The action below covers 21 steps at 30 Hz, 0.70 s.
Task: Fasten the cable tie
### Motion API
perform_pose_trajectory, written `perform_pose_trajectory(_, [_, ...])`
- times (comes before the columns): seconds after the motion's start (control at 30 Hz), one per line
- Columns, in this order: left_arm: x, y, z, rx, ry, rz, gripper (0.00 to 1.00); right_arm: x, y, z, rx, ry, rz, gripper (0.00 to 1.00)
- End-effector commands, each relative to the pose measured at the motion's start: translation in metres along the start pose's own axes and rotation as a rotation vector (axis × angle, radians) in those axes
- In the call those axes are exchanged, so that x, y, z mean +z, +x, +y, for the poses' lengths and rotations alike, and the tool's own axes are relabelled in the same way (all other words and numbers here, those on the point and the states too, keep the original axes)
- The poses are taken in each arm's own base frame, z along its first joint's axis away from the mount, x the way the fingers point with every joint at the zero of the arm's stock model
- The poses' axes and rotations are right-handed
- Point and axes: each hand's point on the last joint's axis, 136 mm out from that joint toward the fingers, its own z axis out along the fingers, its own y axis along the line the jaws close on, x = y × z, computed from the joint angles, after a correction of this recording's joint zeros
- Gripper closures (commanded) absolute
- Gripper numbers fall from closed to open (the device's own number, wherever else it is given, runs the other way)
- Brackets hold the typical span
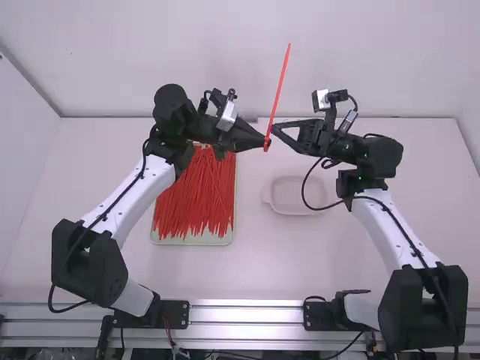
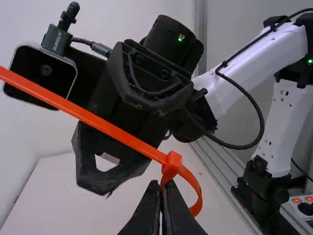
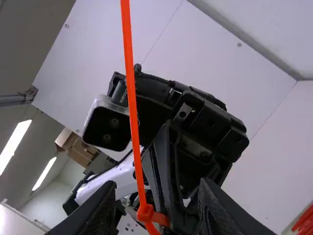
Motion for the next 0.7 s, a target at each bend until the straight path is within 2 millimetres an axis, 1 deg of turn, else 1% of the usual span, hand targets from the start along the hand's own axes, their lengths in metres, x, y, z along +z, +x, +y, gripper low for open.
perform_pose_trajectory(0.0, [0.001,-0.007,-0.007,0.016,0.013,-0.002,0.98,0.005,-0.002,0.017,-0.046,-0.024,-0.005,0.55])
perform_pose_trajectory(0.13, [0.003,-0.006,-0.004,-0.008,-0.010,-0.003,0.98,0.008,-0.003,0.019,-0.046,-0.034,-0.016,0.55])
perform_pose_trajectory(0.27, [0.002,-0.004,-0.003,-0.010,-0.012,0.000,0.98,0.013,0.000,0.021,-0.049,-0.044,-0.011,0.61])
perform_pose_trajectory(0.3, [0.003,-0.004,-0.004,-0.010,-0.009,0.000,0.98,0.013,0.000,0.021,-0.048,-0.045,-0.010,0.63])
perform_pose_trajectory(0.33, [0.004,-0.004,-0.004,-0.010,-0.007,-0.001,0.98,0.012,0.000,0.020,-0.049,-0.043,-0.013,0.68])
perform_pose_trajectory(0.4, [0.003,-0.004,-0.004,-0.009,-0.009,0.000,0.98,0.012,-0.001,0.020,-0.049,-0.042,-0.014,0.69])
perform_pose_trajectory(0.5, [0.005,-0.004,-0.005,-0.006,-0.004,-0.001,0.98,0.014,0.001,0.021,-0.047,-0.048,-0.011,0.80])
perform_pose_trajectory(0.53, [0.005,-0.004,-0.005,-0.005,-0.002,-0.002,0.98,0.016,0.002,0.022,-0.046,-0.052,-0.006,0.92])
perform_pose_trajectory(0.57, [0.005,-0.004,-0.005,-0.005,-0.003,-0.002,0.98,0.017,0.003,0.022,-0.045,-0.053,-0.003,1.00])
perform_pose_trajectory(0.67, [0.006,-0.004,-0.005,-0.006,-0.001,-0.002,0.98,0.017,0.004,0.022,-0.053,-0.053,0.004,1.00])
